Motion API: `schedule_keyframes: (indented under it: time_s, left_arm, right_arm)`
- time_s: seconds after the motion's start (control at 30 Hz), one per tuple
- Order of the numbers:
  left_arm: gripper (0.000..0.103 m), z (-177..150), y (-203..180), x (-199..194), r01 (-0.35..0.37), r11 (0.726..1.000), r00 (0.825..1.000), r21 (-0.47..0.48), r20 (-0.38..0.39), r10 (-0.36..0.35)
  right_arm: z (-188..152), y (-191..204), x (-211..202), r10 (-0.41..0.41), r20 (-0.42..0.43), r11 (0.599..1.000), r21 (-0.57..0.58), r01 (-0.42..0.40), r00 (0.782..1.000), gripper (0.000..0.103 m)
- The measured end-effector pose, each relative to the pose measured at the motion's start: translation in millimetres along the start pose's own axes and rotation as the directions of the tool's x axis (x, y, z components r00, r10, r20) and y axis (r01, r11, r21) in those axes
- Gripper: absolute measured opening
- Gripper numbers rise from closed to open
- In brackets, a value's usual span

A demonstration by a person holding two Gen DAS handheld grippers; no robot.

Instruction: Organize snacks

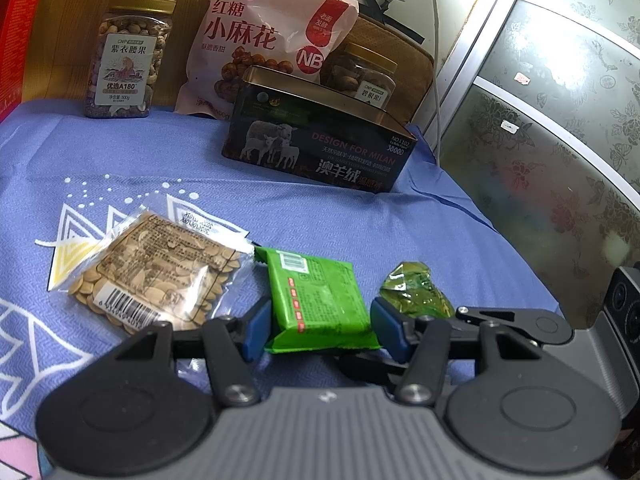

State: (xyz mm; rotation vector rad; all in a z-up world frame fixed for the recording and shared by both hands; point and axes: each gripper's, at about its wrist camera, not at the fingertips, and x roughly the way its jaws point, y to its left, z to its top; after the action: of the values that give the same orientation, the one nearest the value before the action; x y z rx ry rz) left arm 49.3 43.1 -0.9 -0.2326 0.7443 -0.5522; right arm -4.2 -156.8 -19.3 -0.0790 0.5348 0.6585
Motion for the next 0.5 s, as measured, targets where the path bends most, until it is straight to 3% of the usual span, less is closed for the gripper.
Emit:
schedule_keyframes:
  time_s: [0.5]
  left_arm:
    - [0.048, 2.5, -0.7, -4.8, -0.005, 1.0, 1.0, -0.01, 0.009, 0.005]
  right_arm:
    - [-2.0, 0.2, -1.8, -0.007, 0.018, 1.0, -0.004, 0.007, 1.0, 0.02]
